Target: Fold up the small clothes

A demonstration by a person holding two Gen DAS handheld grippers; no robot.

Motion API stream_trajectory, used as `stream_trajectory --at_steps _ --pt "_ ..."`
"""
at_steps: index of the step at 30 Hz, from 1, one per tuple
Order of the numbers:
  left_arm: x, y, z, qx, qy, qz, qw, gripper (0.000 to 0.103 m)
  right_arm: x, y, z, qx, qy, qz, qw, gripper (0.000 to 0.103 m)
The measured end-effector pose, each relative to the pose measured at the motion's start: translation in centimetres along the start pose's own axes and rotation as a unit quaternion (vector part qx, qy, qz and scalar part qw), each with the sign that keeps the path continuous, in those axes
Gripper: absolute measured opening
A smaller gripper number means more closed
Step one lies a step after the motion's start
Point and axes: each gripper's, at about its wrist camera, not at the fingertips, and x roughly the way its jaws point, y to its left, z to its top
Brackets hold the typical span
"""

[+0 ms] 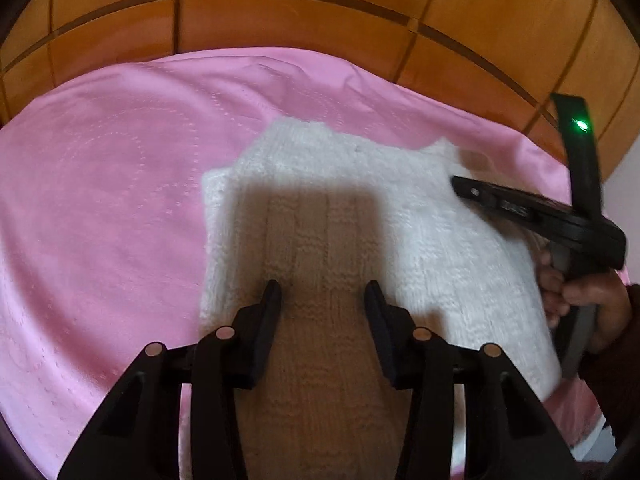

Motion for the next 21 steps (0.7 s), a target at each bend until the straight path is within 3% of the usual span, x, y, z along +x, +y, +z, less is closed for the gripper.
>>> stream_trajectory --at_steps 3,6,12,16,18,21 --pt "-1.3 -0.1 -0.2 -0.004 -0.008 -0.001 1.0000 0.042 -2.1 -0.8 -0.1 0.021 -0.014 0.017 1.000 0.014" --pt "-3.4 1.0 -0.9 -0.019 -0.022 -0.013 0.9995 0.044 -5.4 -1.1 -1.2 0.031 -0.044 0.024 0.998 0.059" --pt "-7.9 3.9 -4.4 -0.058 -0.039 -0.062 0.9956 0.051 -10.9 -1.2 -5.8 0.018 -0.052 0.038 0.998 0.060" --pt "-8.4 4.5 -6.9 -0.073 -0.030 -0.063 0.9949 0.055 -13.2 -0.3 -10.4 0.014 -0.041 0.047 0.998 0.060" --pt "-7.8 4.7 -7.6 -0.085 -0.024 -0.053 0.9947 0.055 -13.9 0.6 -12.7 0.002 -0.035 0.037 0.999 0.060" --pt "-5.9 5.2 -7.8 -0.095 -0.002 0.011 0.9954 0.055 -13.9 0.7 -14.8 -0.003 -0.020 0.012 1.000 0.060"
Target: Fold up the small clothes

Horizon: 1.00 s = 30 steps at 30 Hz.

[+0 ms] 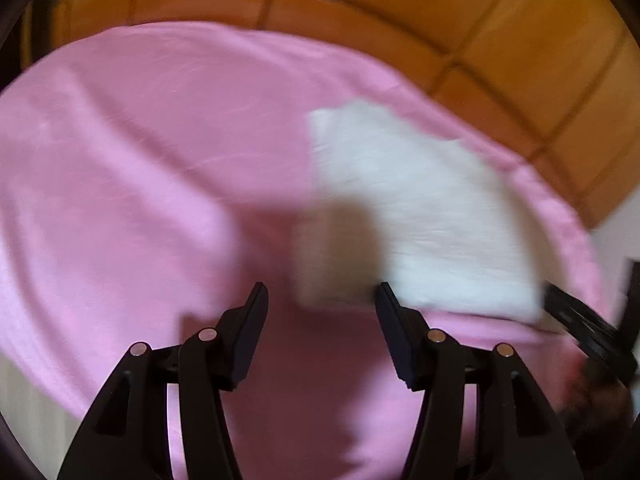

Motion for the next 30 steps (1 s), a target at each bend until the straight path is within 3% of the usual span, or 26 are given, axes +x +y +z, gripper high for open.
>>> stream_trajectory --at_steps 2,6,10,14,16,21,24,27,30 --pt "1.3 0.2 0.4 -0.006 0.007 0.008 0.9999 0.055 0.8 -1.4 -1.6 0.013 0.017 -0.030 0.999 0.060" --pt "1.2 -1.5 0.6 0.032 0.004 0.051 0.9982 0.053 1.0 -1.2 -2.8 -0.025 0.002 -0.050 0.998 0.060" --pt "-2.1 -1.9 0.5 0.026 -0.033 0.037 0.9984 0.050 0.1 -1.0 -2.1 -0.009 0.005 -0.044 0.999 0.061" --pt "-5.3 -4.1 0.6 0.062 -0.075 -0.029 0.9948 0.050 -1.8 -0.8 -1.3 0.001 -0.011 -0.032 0.999 0.061" --pt "-5.0 -6.7 0.6 0.105 -0.067 -0.067 0.9900 0.051 -2.7 -1.2 -1.2 0.009 -0.018 -0.033 0.999 0.061" --pt "-0.9 -11.4 0.5 0.152 -0.024 -0.084 0.9845 0.051 -2.7 -2.9 -2.1 0.028 0.002 -0.060 0.998 0.061" --pt "3.0 -12.3 -0.9 0.163 0.038 -0.048 0.9847 0.050 -1.3 -4.5 -3.5 0.041 0.033 -0.078 0.996 0.061" --pt "3.4 -12.7 -2.5 0.195 0.023 -0.022 0.9803 0.052 -1.3 -5.1 -4.4 0.047 0.013 -0.065 0.997 0.061" --pt "2.8 -12.3 -2.0 0.180 0.022 -0.026 0.9830 0.051 -1.2 -4.9 -4.5 0.041 0.011 -0.068 0.997 0.065"
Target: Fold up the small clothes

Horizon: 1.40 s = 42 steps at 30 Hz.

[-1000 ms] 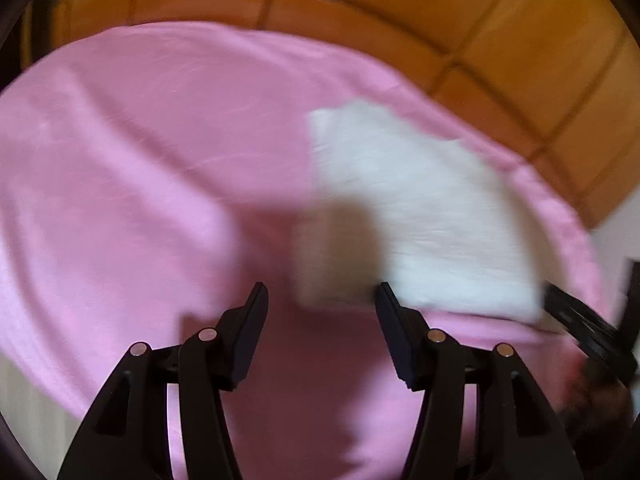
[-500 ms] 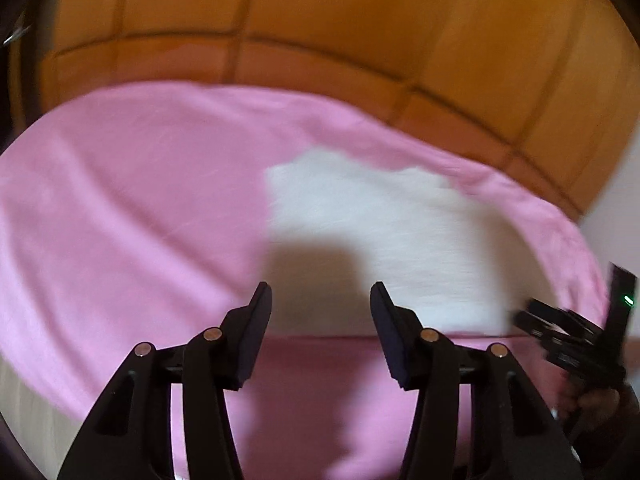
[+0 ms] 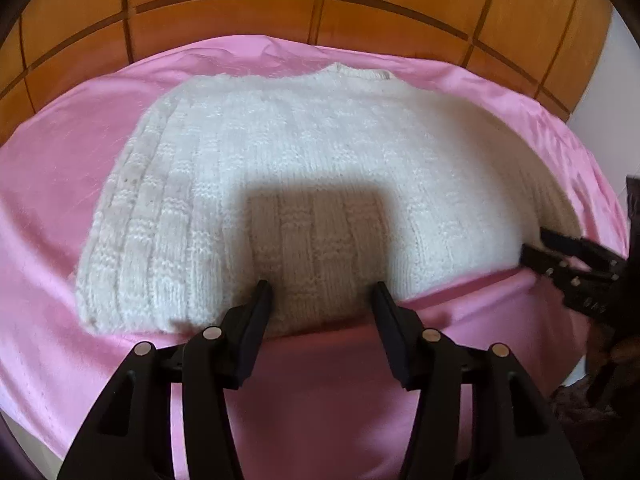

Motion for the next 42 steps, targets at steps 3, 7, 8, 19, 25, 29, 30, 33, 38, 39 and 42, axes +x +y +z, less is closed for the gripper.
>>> stream_trajectory --at_steps 3,7,8,19,25,29,30,33,38,39,42 --pt "-1.6 0.4 0.4 -0.012 -0.023 0.005 0.9997 0.052 -0.4 0.2 0.3 0.002 0.004 0.002 1.000 0.066" --pt "-3.8 0.4 1.0 -0.012 -0.054 0.025 0.9982 0.061 -2.4 -0.8 1.3 0.029 -0.007 0.027 0.999 0.066" --pt "-4.3 0.4 0.9 -0.011 -0.057 0.030 0.9978 0.062 -3.0 -1.2 1.6 0.037 -0.015 0.022 0.999 0.066" --pt "-5.3 1.3 1.3 -0.029 -0.063 0.041 0.9968 0.066 -2.9 -5.7 0.9 0.107 -0.004 -0.032 0.994 0.061" --pt "-4.9 1.6 1.0 -0.037 -0.057 0.045 0.9967 0.068 -2.3 -6.6 0.4 0.096 0.013 -0.057 0.994 0.018" --pt "-4.3 2.3 0.9 -0.040 -0.050 0.052 0.9966 0.068 -1.7 -7.8 0.3 0.105 0.016 -0.050 0.993 0.014" --pt "-4.0 2.5 0.8 -0.043 -0.047 0.055 0.9964 0.068 -1.5 -7.9 0.2 0.105 0.015 -0.051 0.993 0.014" --pt "-3.7 3.3 0.6 -0.054 -0.041 0.059 0.9959 0.068 -1.5 -8.1 0.2 0.107 0.012 -0.045 0.993 0.014" --pt "-4.6 5.8 0.5 -0.087 -0.059 0.068 0.9922 0.068 -3.6 -8.2 1.4 0.107 -0.004 -0.032 0.994 0.050" --pt "-4.8 6.3 0.6 -0.094 -0.064 0.066 0.9913 0.068 -4.4 -8.2 2.1 0.108 -0.023 -0.037 0.993 0.057" --pt "-5.1 8.2 0.9 -0.123 -0.070 0.069 0.9876 0.068 -4.9 -8.7 4.4 0.120 -0.055 -0.030 0.991 0.064"
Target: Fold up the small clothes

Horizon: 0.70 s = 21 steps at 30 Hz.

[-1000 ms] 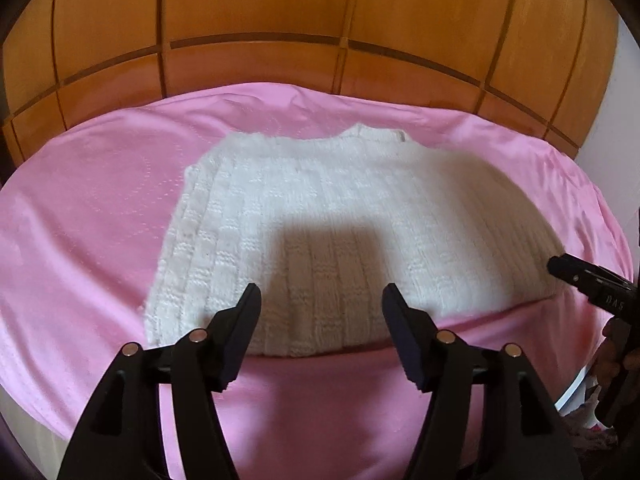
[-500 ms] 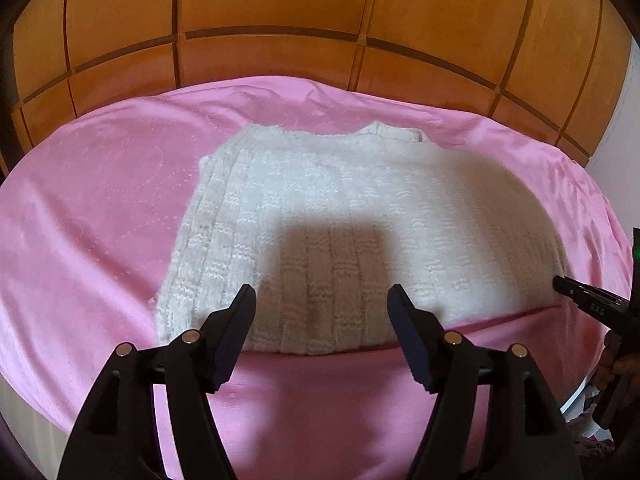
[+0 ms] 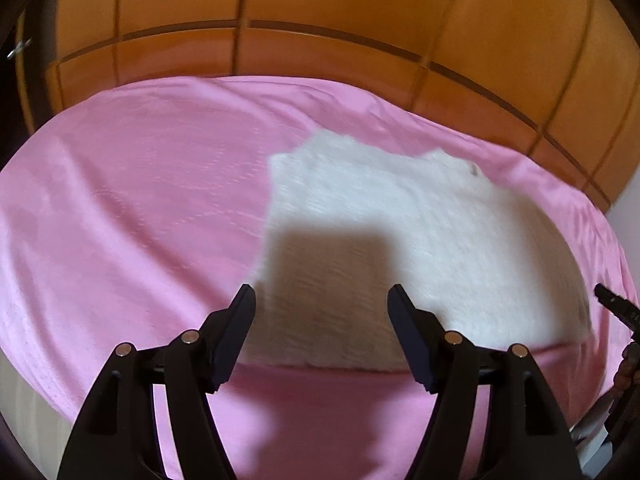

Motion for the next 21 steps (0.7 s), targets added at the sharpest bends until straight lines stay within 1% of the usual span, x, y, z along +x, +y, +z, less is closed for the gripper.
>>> stream_trajectory --at_steps 2,4,6,7,8,9,10,12,14,16,17,18,21 --pt "0.4 0.8 0.3 -0.012 0.002 0.003 0.9999 0.068 1.1 0.2 1.5 -0.001 -0.002 -0.004 1.000 0.064" --pt "0.6 1.2 0.5 -0.017 0.000 0.010 0.9998 0.068 3.3 0.7 3.0 -0.005 0.007 -0.019 1.000 0.064" --pt "0.9 1.3 0.7 -0.013 -0.001 0.015 0.9998 0.068 5.9 1.0 4.4 -0.012 0.021 -0.035 0.999 0.057" --pt "1.0 1.2 0.9 -0.007 -0.004 0.021 0.9998 0.068 7.2 1.1 4.8 -0.011 0.035 -0.046 0.998 0.052" --pt "1.1 1.2 1.1 -0.002 -0.004 0.023 0.9997 0.068 8.4 1.0 5.1 -0.006 0.055 -0.052 0.997 0.044" --pt "1.2 1.1 1.2 0.003 -0.004 0.023 0.9997 0.068 9.4 1.1 5.2 -0.003 0.070 -0.046 0.996 0.033" --pt "1.4 0.9 1.2 0.008 -0.004 0.024 0.9997 0.068 9.6 1.2 5.2 -0.012 0.071 -0.052 0.996 0.005" --pt "2.0 0.9 1.3 0.015 0.002 0.029 0.9995 0.068 9.5 1.4 4.7 -0.027 0.065 -0.079 0.994 0.005" --pt "3.2 1.0 1.1 0.019 0.020 0.033 0.9991 0.068 10.2 0.7 3.7 -0.034 0.075 -0.090 0.993 0.005" --pt "4.8 1.2 0.8 0.014 0.046 0.047 0.9978 0.070 10.3 0.0 3.0 -0.033 0.066 -0.084 0.994 0.005" --pt "5.0 1.4 0.8 0.007 0.048 0.045 0.9978 0.070 10.3 -0.1 3.0 -0.032 0.065 -0.083 0.994 0.005" --pt "4.9 1.4 0.9 0.001 0.047 0.044 0.9979 0.070 10.3 -0.2 3.0 -0.025 0.064 -0.080 0.994 0.005" --pt "4.0 0.5 1.2 0.014 0.035 0.066 0.9971 0.068 10.1 -0.7 3.0 -0.012 0.058 -0.066 0.996 0.006"
